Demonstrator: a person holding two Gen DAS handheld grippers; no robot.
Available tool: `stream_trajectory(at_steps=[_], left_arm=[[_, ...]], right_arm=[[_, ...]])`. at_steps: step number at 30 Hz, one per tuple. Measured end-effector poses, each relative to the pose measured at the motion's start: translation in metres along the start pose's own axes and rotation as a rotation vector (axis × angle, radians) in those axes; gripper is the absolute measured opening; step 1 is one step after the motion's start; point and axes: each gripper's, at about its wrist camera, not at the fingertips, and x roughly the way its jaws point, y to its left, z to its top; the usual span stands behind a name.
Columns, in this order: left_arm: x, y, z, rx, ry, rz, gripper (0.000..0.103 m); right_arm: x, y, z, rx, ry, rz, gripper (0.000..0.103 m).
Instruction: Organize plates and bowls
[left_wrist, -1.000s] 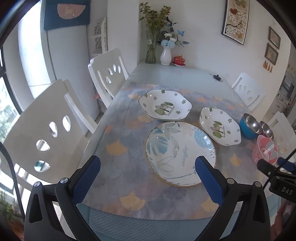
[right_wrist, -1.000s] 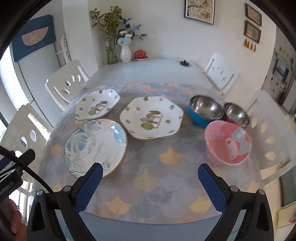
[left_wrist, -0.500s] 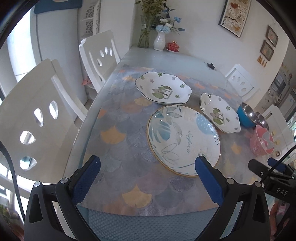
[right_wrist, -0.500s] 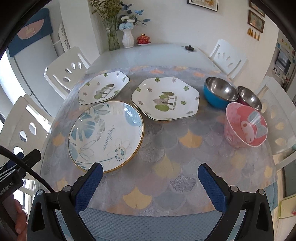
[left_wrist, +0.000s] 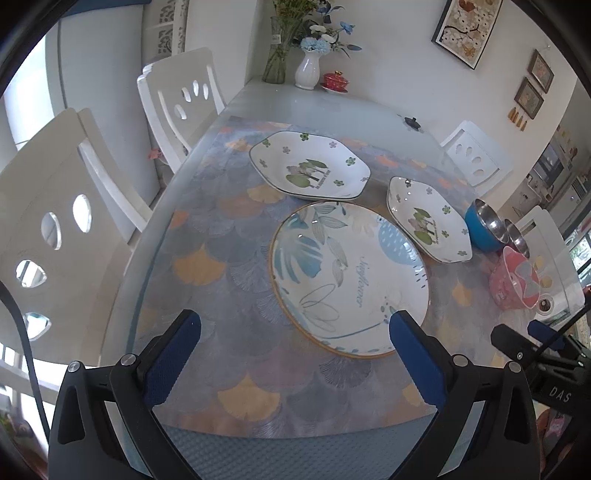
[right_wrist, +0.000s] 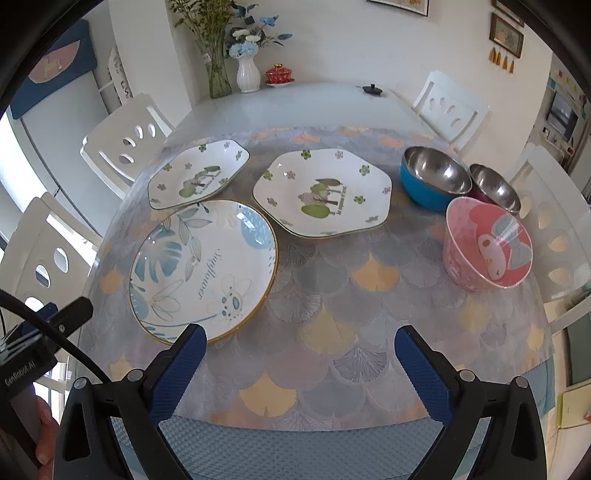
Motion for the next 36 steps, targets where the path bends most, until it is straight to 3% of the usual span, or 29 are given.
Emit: stream_trajectory(at_steps=[11, 15, 22, 36], left_arm=[[0.005, -0.012, 0.003, 0.012, 0.001, -0.001, 0.102], [0.007, -0.008, 0.003, 0.012, -0.011, 0.038, 0.102], [0.013, -0.004, 0.026, 0.050, -0.023, 0.064, 0.102], [0.065, 0.004, 0.031, -0.005, 0.074, 0.056, 0.101]], right_arm=[[0.004, -0.009, 0.007, 0.000, 0.012, 0.039, 0.102], [0.018, -0.007, 0.009, -0.018, 0.040, 0.047, 0.102], [0.041, -0.002, 0.036, -0.067, 0.057, 0.078, 0.102], [0.092, 0.004, 0.044, -0.054, 0.148, 0.087, 0.102]])
